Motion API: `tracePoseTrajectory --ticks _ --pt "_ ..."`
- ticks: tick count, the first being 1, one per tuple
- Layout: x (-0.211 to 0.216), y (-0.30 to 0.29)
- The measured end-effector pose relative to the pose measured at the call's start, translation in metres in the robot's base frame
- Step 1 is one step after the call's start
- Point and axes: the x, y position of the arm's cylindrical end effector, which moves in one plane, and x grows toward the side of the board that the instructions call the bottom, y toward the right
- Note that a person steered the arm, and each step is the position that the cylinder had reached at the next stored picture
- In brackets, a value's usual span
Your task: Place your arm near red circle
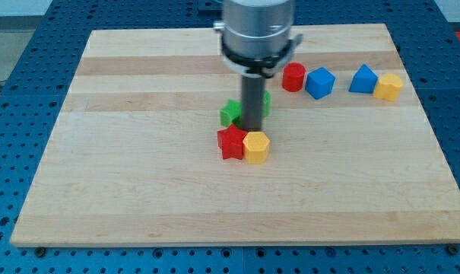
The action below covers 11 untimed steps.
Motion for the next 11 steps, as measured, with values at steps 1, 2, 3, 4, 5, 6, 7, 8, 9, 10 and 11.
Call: tracePoseTrajectory --ticks 1,2,3,4,5,6,7,8,9,10,11 --pt "-0.027 -0.041" --pt "-0.08 -0.076" --pt "-0.072 -0.091" --pt "-0.066 -0.097" --pt "-0.099 -0.094" --pt "-0.211 -0.083" --pt "-0.265 -0.071" --pt "-0.219 0.016" --pt "-0.205 0.023" --pt "-0.201 0.021" --pt "-0.173 0.022"
